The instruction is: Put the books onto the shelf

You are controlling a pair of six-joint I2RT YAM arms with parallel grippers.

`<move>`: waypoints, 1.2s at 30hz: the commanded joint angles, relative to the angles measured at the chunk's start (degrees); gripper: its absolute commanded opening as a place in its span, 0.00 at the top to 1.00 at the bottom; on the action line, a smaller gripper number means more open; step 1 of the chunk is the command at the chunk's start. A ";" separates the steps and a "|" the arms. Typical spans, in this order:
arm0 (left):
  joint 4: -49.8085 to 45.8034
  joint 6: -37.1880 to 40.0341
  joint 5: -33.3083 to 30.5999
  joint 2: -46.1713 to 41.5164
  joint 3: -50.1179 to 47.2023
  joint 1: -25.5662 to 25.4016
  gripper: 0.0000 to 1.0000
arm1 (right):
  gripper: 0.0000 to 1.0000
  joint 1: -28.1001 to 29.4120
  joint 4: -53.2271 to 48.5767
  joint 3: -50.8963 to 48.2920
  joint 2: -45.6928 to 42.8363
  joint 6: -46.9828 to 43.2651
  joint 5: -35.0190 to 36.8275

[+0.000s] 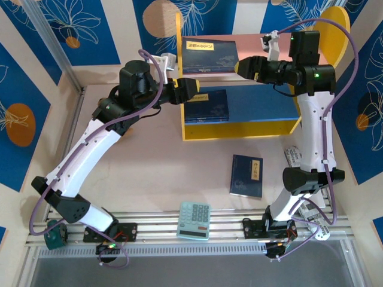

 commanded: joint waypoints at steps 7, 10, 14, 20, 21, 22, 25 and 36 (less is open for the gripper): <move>0.83 -0.04 -0.09 -1.53 1.27 -0.26 0.36 | 0.42 0.60 -0.08 3.46 2.80 0.66 -2.35; 0.66 0.11 -0.23 -1.72 1.31 -0.26 0.36 | 0.42 0.82 -0.18 3.57 3.20 0.57 -1.98; 0.44 0.34 -0.33 -1.84 1.26 -0.30 0.37 | 0.42 1.00 -0.04 3.55 3.47 0.59 -1.96; 0.46 0.34 -0.46 -1.97 1.00 -0.28 0.37 | 0.43 1.14 0.74 3.67 3.66 0.95 -2.45; 0.41 0.37 -0.42 -2.02 0.96 -0.27 0.36 | 0.43 1.17 0.83 3.74 3.64 1.03 -2.55; 0.42 0.35 -0.49 -2.06 0.91 -0.33 0.36 | 0.43 1.17 0.91 3.92 3.67 1.13 -2.54; 0.43 0.41 -0.51 -2.15 0.80 -0.30 0.36 | 0.43 1.26 1.02 4.50 3.90 1.32 -2.93; 0.15 0.74 -0.83 -2.57 0.56 -0.26 0.36 | 0.43 1.69 0.00 7.92 6.09 1.45 -3.07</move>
